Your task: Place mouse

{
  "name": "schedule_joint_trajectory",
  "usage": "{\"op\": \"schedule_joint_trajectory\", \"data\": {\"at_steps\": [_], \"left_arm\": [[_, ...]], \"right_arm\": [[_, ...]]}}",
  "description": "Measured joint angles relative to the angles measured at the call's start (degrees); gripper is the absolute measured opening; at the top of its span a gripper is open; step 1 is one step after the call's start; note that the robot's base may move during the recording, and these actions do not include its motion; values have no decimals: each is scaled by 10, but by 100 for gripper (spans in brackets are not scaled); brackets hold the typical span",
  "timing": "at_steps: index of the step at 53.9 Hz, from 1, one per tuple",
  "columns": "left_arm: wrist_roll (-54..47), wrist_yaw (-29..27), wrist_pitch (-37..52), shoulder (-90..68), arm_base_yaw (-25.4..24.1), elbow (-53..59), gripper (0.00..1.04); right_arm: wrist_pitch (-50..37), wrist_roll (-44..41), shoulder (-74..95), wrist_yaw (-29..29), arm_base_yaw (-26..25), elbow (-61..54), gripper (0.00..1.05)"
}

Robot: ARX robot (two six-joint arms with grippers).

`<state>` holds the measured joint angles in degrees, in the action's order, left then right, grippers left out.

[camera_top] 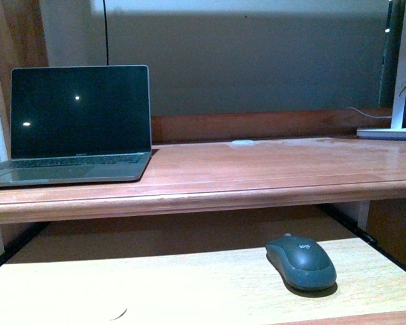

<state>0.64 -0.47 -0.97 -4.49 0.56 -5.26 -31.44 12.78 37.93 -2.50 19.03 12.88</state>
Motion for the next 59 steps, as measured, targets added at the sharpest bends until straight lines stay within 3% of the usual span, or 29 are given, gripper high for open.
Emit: {"op": "schedule_joint_trajectory", "data": {"at_steps": [6,16,17,26,59], "left_arm": [[0,3,2,8,-2,12,3],[0,3,3,15,-2,19,3],[0,3,7,42,-3,48,3],[0,3,7,42,-3,48,4],[0,3,7,42,-3,48,94]], "right_arm": [[-72,-28,179,-42,94,85,97],[-74,-50,323,-63,145,140,97],[47,-105,517,-175,186,314,97],[71,-105,537,-184,182,341,97],[113,-130,593,-189,170,388,97]]}}
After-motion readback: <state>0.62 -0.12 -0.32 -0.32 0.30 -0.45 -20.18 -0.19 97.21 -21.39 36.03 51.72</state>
